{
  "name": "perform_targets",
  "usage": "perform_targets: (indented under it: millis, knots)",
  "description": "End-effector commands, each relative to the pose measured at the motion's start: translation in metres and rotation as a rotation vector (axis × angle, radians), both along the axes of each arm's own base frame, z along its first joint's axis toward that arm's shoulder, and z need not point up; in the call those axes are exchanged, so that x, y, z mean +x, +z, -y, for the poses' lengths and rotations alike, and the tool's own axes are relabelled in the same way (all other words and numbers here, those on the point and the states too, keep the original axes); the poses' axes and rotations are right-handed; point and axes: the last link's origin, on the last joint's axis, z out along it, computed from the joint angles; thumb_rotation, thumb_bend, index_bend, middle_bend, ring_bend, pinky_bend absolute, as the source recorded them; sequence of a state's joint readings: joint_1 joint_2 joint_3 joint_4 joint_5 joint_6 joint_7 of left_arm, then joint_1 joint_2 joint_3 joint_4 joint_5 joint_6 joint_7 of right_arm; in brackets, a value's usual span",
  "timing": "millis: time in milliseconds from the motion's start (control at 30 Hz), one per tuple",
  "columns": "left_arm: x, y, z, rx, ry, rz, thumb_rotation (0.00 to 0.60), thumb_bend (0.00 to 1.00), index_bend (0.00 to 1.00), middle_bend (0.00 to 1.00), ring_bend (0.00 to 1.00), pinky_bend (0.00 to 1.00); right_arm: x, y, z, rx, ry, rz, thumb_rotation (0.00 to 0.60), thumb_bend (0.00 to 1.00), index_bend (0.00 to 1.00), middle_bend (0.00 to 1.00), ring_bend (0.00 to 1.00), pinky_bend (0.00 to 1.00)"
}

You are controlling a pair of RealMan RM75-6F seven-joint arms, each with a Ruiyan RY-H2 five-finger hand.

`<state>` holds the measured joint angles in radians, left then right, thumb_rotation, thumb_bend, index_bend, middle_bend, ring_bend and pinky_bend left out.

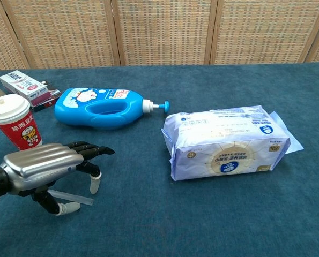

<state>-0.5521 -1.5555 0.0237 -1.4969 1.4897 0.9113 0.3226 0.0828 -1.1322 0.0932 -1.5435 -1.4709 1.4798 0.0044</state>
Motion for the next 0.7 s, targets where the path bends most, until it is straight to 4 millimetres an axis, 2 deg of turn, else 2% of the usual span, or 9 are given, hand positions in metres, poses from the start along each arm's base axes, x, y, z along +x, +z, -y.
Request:
perform_targets:
  millis: [33,700]
  knots:
    - [-0.0001,-0.0008,0.0001,-0.003,-0.001,-0.003,0.6,0.35,0.45,0.0,0.0,0.0,-0.0003,0.0,0.0001,0.001,-0.001,0.001,0.6,0.0,0.0,0.0,0.0,0.0]
    - [-0.0022,-0.0058,0.0007,-0.011,0.012,-0.012,0.6,0.36,0.47,0.0,0.0,0.0,-0.0019,0.0012,0.0006,0.009,-0.007,0.017,0.6,0.0,0.0,0.0,0.0,0.0]
